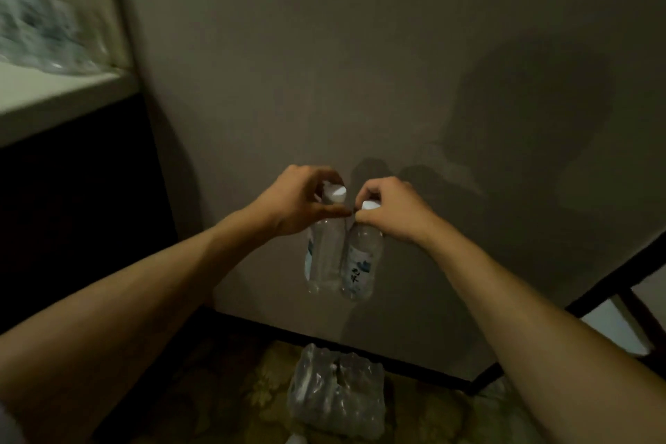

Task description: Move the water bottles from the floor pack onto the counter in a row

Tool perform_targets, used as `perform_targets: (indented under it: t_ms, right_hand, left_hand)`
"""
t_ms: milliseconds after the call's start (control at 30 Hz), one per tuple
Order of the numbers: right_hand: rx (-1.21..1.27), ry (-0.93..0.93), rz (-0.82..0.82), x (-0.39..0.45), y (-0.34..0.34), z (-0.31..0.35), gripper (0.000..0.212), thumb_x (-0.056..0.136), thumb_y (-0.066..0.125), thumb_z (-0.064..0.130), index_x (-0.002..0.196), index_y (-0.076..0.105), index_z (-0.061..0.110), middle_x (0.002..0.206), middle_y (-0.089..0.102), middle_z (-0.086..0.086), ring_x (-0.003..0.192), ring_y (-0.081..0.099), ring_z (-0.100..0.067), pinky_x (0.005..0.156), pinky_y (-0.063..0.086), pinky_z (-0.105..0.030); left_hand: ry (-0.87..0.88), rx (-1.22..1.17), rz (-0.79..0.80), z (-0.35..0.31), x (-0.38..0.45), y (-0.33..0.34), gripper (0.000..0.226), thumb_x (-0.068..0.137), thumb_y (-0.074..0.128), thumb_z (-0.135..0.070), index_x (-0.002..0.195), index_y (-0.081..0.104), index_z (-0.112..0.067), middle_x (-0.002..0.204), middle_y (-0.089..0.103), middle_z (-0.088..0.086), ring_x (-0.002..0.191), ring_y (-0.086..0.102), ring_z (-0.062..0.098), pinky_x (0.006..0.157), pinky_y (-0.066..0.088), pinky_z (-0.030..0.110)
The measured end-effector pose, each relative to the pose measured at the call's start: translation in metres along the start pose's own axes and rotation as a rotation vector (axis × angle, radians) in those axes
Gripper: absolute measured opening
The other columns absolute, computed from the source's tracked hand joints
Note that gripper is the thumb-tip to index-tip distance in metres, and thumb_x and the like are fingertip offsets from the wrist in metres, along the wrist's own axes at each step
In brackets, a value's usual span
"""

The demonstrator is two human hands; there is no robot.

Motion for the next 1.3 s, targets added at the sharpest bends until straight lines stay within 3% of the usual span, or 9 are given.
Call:
perform_targets:
  t_ms: [233, 333, 400, 533, 767, 1033, 1300]
  right_hand:
    - [0.046, -0.170, 0.011, 0.001, -0.026, 0.083, 0.013, 0.074, 0.071, 0.013, 0.085, 0.070, 0.019, 0.081, 0.066, 0.004, 0.073, 0.058, -0.004, 0.059, 0.042, -0.017]
    - [0.047, -0.217, 0.013, 0.007, -0.032, 0.115, 0.013, 0.077, 0.074, 0.013, 0.088, 0.070, 0.019, 0.089, 0.067, 0.003, 0.083, 0.062, -0.009, 0.066, 0.046, -0.020]
    - [-0.004, -0.246, 0.020, 0.011, -0.032, 0.136, 0.015, 0.079, 0.075, 0.016, 0.092, 0.070, 0.019, 0.096, 0.067, 0.002, 0.092, 0.061, -0.011, 0.071, 0.045, -0.021]
    - [-0.073, -0.294, -0.008, 0.018, -0.028, 0.181, 0.015, 0.081, 0.073, 0.018, 0.096, 0.070, 0.019, 0.107, 0.066, -0.001, 0.102, 0.059, -0.012, 0.078, 0.041, -0.023]
    - [-0.165, -0.399, -0.101, 0.041, -0.023, 0.282, 0.009, 0.083, 0.071, 0.023, 0.092, 0.070, 0.021, 0.101, 0.069, -0.001, 0.100, 0.061, -0.015, 0.086, 0.047, -0.028]
    - [-0.345, -0.453, -0.168, 0.076, 0.017, 0.401, 0.014, 0.082, 0.068, 0.040, 0.090, 0.069, 0.028, 0.100, 0.072, 0.000, 0.096, 0.064, -0.021, 0.085, 0.052, -0.036]
    - [-0.187, -0.551, -0.112, 0.095, 0.068, 0.493, 0.004, 0.088, 0.066, 0.030, 0.088, 0.067, 0.027, 0.094, 0.070, 0.002, 0.075, 0.060, -0.011, 0.074, 0.052, -0.032]
  left_hand:
    - [0.007, 0.226, -0.238, -0.022, -0.030, -0.090, 0.046, 0.077, 0.071, -0.053, 0.111, 0.065, -0.024, 0.097, 0.071, -0.003, 0.077, 0.062, 0.004, 0.070, 0.053, 0.023]
    - [-0.017, 0.326, -0.339, -0.027, -0.039, -0.132, 0.046, 0.079, 0.069, -0.056, 0.113, 0.065, -0.025, 0.095, 0.072, -0.003, 0.073, 0.056, 0.002, 0.058, 0.037, 0.013]
    - [-0.026, 0.404, -0.410, -0.031, -0.045, -0.159, 0.046, 0.082, 0.066, -0.056, 0.115, 0.064, -0.025, 0.096, 0.072, -0.003, 0.074, 0.056, 0.004, 0.055, 0.031, 0.014]
    - [-0.062, 0.398, -0.547, -0.020, -0.061, -0.206, 0.047, 0.081, 0.066, -0.059, 0.114, 0.066, -0.025, 0.099, 0.073, -0.001, 0.082, 0.065, 0.010, 0.063, 0.040, 0.021]
    - [-0.107, 0.424, -0.697, 0.023, -0.102, -0.294, 0.048, 0.077, 0.067, -0.063, 0.109, 0.069, -0.027, 0.090, 0.074, 0.000, 0.081, 0.067, 0.019, 0.064, 0.046, 0.028]
    - [-0.178, 0.467, -0.719, 0.102, -0.141, -0.388, 0.054, 0.079, 0.059, -0.069, 0.113, 0.068, -0.028, 0.098, 0.074, 0.002, 0.091, 0.066, 0.023, 0.074, 0.054, 0.035]
    - [-0.232, 0.379, -0.769, 0.167, -0.177, -0.450, 0.051, 0.078, 0.065, -0.063, 0.116, 0.065, -0.028, 0.100, 0.072, -0.001, 0.087, 0.065, 0.016, 0.071, 0.056, 0.033]
Point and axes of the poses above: each hand's wrist, its own x-axis towards the middle knuckle, its own y-axis out of the palm, z = x × y, the point moved 10 cm from there along x, towards the middle knuckle
